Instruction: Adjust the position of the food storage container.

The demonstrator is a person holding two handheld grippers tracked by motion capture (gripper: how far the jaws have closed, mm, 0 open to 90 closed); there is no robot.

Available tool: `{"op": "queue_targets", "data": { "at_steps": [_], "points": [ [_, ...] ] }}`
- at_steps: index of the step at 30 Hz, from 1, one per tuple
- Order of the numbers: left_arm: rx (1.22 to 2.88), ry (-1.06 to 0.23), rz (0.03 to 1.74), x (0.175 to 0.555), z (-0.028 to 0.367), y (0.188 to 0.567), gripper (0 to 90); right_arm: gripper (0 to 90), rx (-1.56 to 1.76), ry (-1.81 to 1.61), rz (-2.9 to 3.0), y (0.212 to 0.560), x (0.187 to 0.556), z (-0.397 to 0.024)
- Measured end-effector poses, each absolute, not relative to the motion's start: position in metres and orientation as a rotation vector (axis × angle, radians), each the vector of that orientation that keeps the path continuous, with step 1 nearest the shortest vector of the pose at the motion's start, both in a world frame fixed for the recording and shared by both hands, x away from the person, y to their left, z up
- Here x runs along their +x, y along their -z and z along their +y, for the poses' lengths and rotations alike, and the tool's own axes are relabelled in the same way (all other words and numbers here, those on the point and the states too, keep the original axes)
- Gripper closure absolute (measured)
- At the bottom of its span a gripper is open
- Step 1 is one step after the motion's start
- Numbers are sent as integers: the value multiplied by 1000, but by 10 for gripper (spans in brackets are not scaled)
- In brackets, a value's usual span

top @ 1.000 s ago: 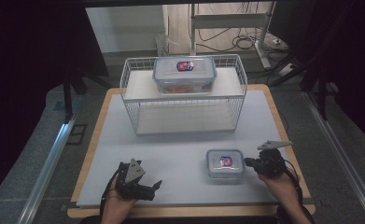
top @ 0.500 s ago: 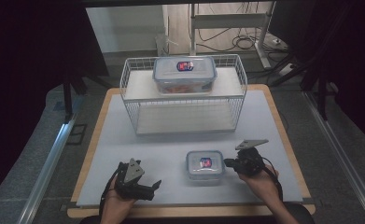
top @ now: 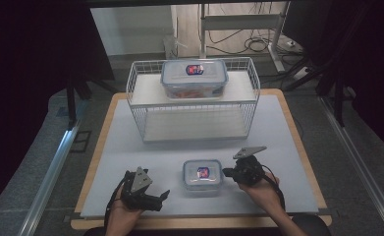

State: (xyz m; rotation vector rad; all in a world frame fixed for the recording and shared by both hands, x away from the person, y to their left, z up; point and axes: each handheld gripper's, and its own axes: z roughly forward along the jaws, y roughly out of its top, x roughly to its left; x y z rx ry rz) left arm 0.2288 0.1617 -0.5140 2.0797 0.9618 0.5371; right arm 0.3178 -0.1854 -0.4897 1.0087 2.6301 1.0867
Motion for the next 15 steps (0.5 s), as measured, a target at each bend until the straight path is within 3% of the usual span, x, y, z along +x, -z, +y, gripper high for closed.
{"op": "queue_targets", "data": {
  "at_steps": [6,15],
  "points": [
    [2065,-536,973,229,164,514,18,775,957,-1072,2590,489,318,-201],
    [2056,-557,964,231,167,517,16,394,885,-1105,2559,495,318,-224]
  ]
}}
